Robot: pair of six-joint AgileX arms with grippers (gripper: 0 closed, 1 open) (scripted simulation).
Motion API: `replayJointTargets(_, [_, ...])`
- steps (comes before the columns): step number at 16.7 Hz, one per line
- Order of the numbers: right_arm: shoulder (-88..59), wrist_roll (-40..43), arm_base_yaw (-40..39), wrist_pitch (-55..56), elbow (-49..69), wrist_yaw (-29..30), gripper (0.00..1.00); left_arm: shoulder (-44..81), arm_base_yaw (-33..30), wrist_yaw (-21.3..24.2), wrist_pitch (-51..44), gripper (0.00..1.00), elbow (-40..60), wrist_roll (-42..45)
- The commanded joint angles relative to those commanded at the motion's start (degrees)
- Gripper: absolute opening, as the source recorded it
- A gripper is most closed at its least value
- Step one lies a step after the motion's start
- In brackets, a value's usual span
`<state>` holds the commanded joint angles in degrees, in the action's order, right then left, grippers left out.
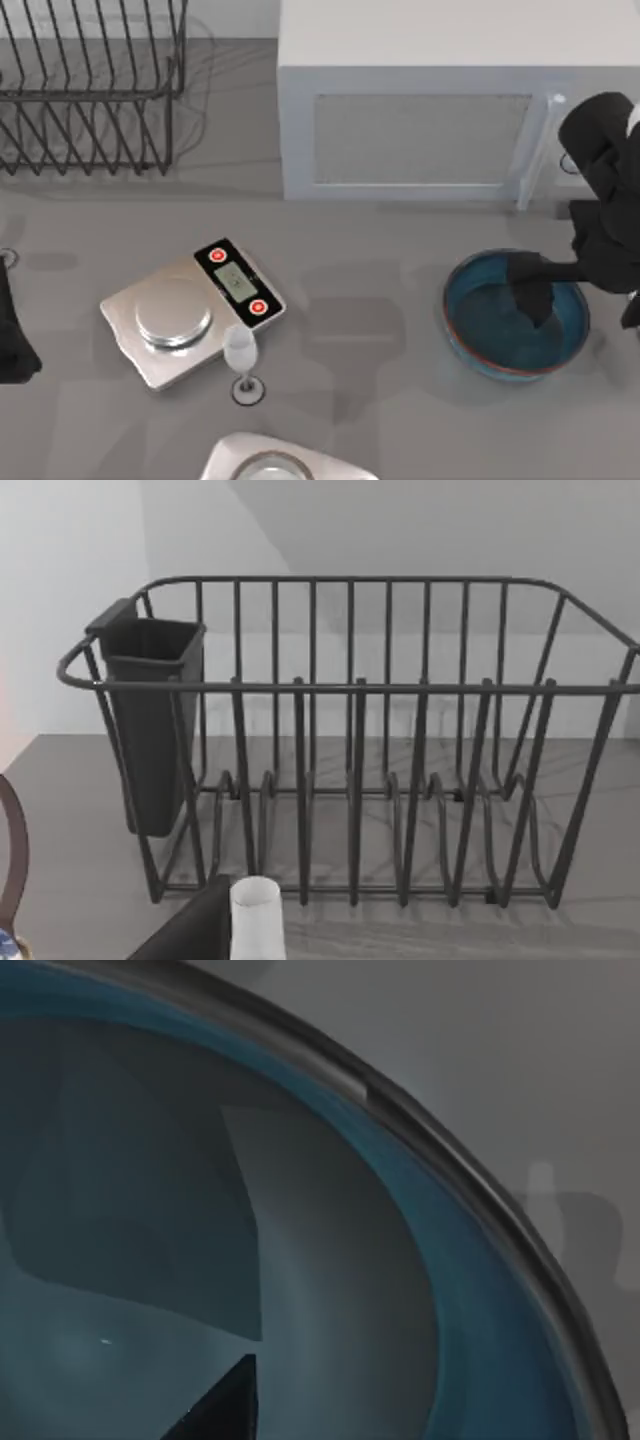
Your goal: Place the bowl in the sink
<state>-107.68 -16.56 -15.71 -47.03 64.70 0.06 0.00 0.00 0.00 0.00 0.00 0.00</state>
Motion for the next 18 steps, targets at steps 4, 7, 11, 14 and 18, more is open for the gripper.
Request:
replayJointTargets(4, [0.0, 0.0, 0.0, 0.0, 0.0, 0.0, 0.47, 0.0, 0.0, 0.0, 0.0, 1.0, 0.0, 0.0])
replayJointTargets(7, [0.0, 0.0, 0.0, 0.0, 0.0, 0.0, 0.25, 0.0, 0.0, 0.0, 0.0, 1.0, 0.0, 0.0])
replayJointTargets(11, [0.0, 0.0, 0.0, 0.0, 0.0, 0.0, 0.0, 0.0, 0.0, 0.0, 0.0, 1.0, 0.0, 0.0])
replayJointTargets(14, [0.0, 0.0, 0.0, 0.0, 0.0, 0.0, 0.0, 0.0, 0.0, 0.0, 0.0, 1.0, 0.0, 0.0])
replayJointTargets(18, [0.0, 0.0, 0.0, 0.0, 0.0, 0.0, 0.0, 0.0, 0.0, 0.0, 0.0, 1.0, 0.0, 0.0])
